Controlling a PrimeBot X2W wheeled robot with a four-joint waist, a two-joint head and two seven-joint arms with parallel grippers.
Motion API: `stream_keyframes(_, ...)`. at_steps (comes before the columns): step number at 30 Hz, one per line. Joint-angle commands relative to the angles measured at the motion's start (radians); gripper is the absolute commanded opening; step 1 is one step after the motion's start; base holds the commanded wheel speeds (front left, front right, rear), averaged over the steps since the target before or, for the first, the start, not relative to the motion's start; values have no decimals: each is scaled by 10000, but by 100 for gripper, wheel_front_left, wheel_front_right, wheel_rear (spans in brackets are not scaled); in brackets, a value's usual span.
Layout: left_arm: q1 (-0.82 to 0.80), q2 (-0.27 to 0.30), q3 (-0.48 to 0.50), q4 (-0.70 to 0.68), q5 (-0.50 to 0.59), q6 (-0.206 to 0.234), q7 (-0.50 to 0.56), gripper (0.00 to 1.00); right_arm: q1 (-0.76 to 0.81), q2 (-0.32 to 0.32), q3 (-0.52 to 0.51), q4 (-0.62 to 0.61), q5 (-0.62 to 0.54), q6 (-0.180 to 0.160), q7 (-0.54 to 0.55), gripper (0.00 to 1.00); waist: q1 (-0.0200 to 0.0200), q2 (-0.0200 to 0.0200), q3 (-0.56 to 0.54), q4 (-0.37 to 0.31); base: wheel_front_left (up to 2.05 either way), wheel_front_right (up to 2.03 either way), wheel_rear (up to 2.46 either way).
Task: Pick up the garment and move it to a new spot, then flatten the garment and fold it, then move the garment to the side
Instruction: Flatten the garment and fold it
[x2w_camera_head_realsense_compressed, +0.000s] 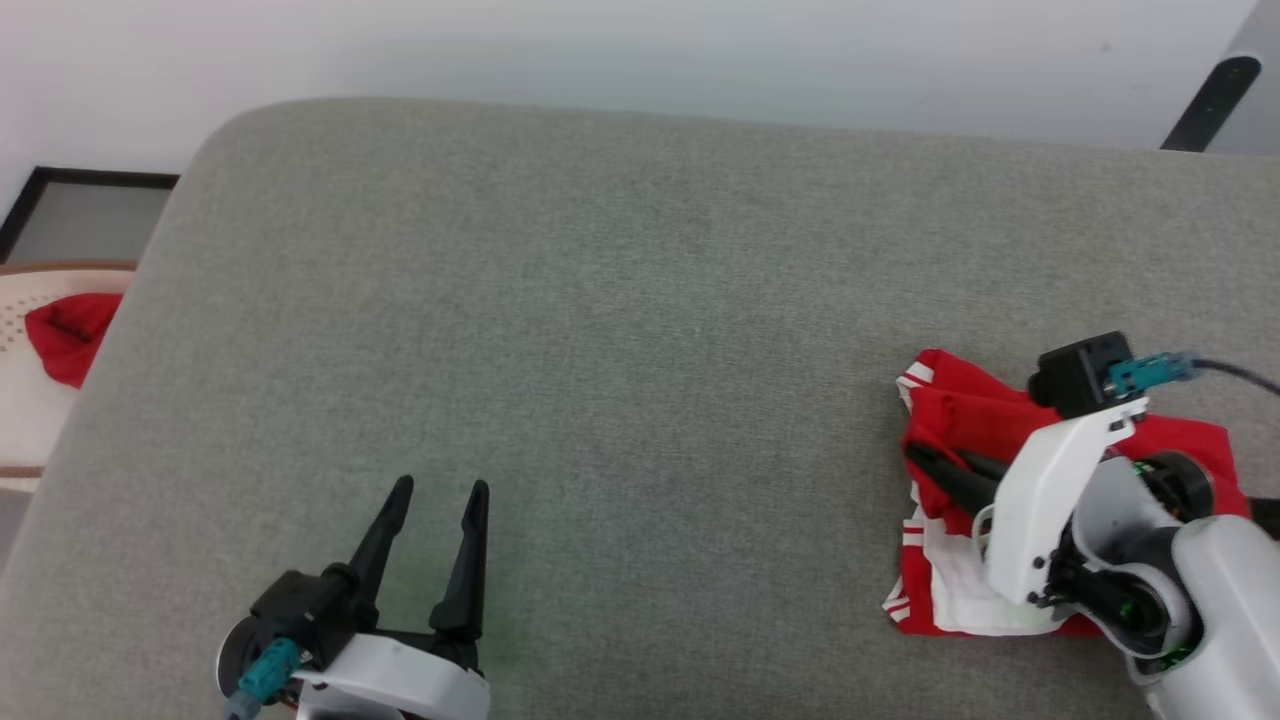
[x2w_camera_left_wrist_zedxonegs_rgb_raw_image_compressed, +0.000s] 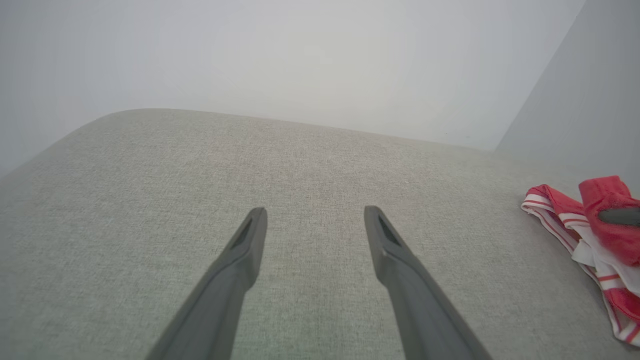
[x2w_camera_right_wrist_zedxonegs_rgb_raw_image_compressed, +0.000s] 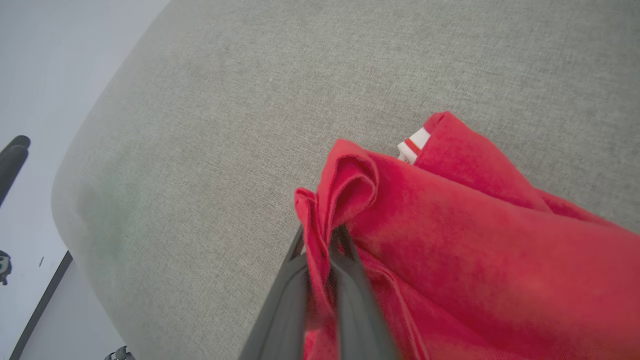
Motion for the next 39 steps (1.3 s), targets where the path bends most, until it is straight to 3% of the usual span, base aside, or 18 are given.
stream_keyframes(1, -130, -7, 6, 25, -49, -22, -1, 100, -130, 47, 78, 54, -29, -13, -113, 0, 0, 0, 8, -67, 0, 0, 0)
stream_keyframes(2, -147, 9, 7, 43, -67, -22, -1, 100, -181, 67, 175, 123, 26, -13, -237, 0, 0, 0, -5, -105, 0, 0, 0)
stream_keyframes(3, -159, 34, 20, 58, -79, -22, -2, 100, -203, 89, 262, 170, 80, -13, -354, 9, 0, 0, -18, -150, 0, 0, 0)
stream_keyframes(4, -164, 60, 36, 74, -82, -22, -1, 100, -216, 88, 348, 212, 134, -13, -450, 43, 0, 0, -39, -196, 0, 0, 0)
stream_keyframes(6, -177, 103, 45, 108, -122, -22, -1, 100, -300, -32, 615, 161, 254, -13, -692, 100, 0, 0, -89, -290, 0, 0, 0)
stream_keyframes(16, -79, 309, -11, 365, -409, -23, -1, 100, -125, -1198, 1163, 426, 701, -13, -2391, 100, 0, 0, -430, -791, 0, 0, 0)
stream_keyframes(22, 53, 477, 1, 518, -547, -23, -1, 100, 197, -1731, 922, 957, 919, -15, -3649, 100, 0, 0, -717, -1083, 0, 0, 0)
stream_keyframes(39, 500, 692, 98, 811, -623, -23, -2, 100, 1455, -1721, 125, 1976, 753, -13, -6684, 100, 0, 0, -1426, -1511, 0, 0, 0)
